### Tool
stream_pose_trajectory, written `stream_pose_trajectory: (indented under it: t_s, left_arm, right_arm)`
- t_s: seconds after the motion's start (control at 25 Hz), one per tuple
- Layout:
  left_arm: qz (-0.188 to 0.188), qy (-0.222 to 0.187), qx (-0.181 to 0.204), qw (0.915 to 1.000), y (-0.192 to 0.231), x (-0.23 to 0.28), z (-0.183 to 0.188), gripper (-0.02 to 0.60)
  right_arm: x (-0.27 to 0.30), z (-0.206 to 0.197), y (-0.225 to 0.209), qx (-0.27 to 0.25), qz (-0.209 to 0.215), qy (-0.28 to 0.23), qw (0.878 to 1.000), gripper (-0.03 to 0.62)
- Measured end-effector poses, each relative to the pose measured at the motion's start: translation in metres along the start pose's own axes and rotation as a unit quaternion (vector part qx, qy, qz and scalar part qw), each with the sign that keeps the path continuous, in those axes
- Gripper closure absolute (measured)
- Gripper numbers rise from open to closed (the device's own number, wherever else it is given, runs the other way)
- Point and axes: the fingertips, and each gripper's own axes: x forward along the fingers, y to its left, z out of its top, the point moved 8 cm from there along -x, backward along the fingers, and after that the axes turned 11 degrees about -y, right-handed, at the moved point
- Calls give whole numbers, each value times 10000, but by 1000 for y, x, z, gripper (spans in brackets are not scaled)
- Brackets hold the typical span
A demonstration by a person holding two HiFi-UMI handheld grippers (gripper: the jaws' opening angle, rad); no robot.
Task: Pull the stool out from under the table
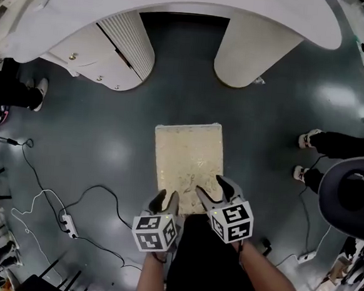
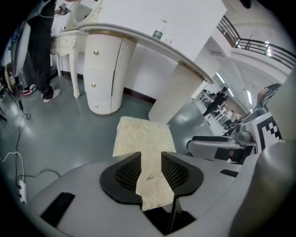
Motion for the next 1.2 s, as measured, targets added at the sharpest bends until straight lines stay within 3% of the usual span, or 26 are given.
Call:
stream_pose_trajectory:
  t_s: [0.2, 0.24, 0.32, 0.4, 0.6, 0.84, 1.2]
  left_arm:
    - [-177, -426, 325, 9984, -32, -28, 31, 530]
    - [-184, -503, 390, 9978, -36, -34, 37, 546]
    - [-185, -641, 477, 9966, -43, -45, 47, 563]
    - [-196, -777, 532, 9954, -51, -57, 57, 572]
    - [-238, -1203, 758, 9895, -80, -88, 85, 575]
    - [-347, -1631, 959, 9813, -110, -128, 122, 575]
    - [-498, -2103, 1302, 9676, -144, -197, 164, 575]
  right_arm:
    - [-18, 35, 27, -205, 247, -245, 9992, 329]
    - [-22, 41, 30, -252, 246, -283, 9990, 362]
    - [-33, 54, 37, -366, 209, -411, 9983, 532]
    - [-45, 67, 44, -464, 242, -562, 9970, 570]
    - [-76, 104, 59, -510, 578, -862, 9933, 588]
    - [-111, 144, 87, -739, 674, -1108, 9888, 588]
    - [-174, 194, 122, -878, 425, -1623, 9819, 588]
